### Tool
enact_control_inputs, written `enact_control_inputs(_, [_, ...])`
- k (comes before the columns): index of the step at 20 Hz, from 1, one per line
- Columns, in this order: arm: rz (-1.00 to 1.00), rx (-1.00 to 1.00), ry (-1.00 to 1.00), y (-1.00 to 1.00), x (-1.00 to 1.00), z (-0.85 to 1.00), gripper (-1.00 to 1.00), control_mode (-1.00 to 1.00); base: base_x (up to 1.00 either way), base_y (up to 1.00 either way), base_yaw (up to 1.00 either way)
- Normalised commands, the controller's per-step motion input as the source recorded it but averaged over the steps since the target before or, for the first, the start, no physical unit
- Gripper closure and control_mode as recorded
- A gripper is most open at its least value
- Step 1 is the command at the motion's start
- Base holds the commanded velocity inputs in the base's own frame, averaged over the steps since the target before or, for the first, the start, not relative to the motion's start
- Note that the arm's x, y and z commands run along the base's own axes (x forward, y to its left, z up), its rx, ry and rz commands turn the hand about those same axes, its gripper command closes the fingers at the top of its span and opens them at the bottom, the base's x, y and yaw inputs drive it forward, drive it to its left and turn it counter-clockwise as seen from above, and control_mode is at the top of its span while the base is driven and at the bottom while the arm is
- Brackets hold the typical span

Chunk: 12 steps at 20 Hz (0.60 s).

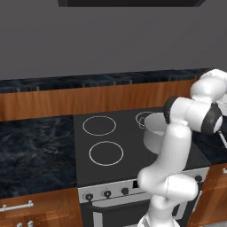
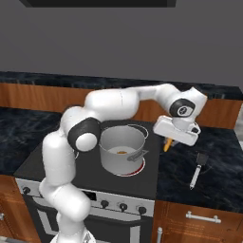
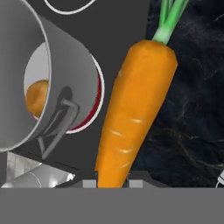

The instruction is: Put the potato and carrot in the pot. Retrieve the spatula and lightly stir the vegetables in the pot.

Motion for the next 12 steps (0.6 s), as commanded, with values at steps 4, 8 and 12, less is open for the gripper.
enact_control_inputs(4, [0.07, 0.0, -0.09, 0.98, -0.17, 0.59, 1.0, -1.0, 0.0, 0.0, 0.0])
enact_control_inputs(8, [0.03, -0.01, -0.04, 0.93, -0.09, 0.33, 1.0, -1.0, 0.0, 0.0, 0.0])
enact_control_inputs(12, [0.02, -0.04, 0.0, 0.98, 0.0, 0.14, 1.0, -1.0, 0.0, 0.0, 0.0])
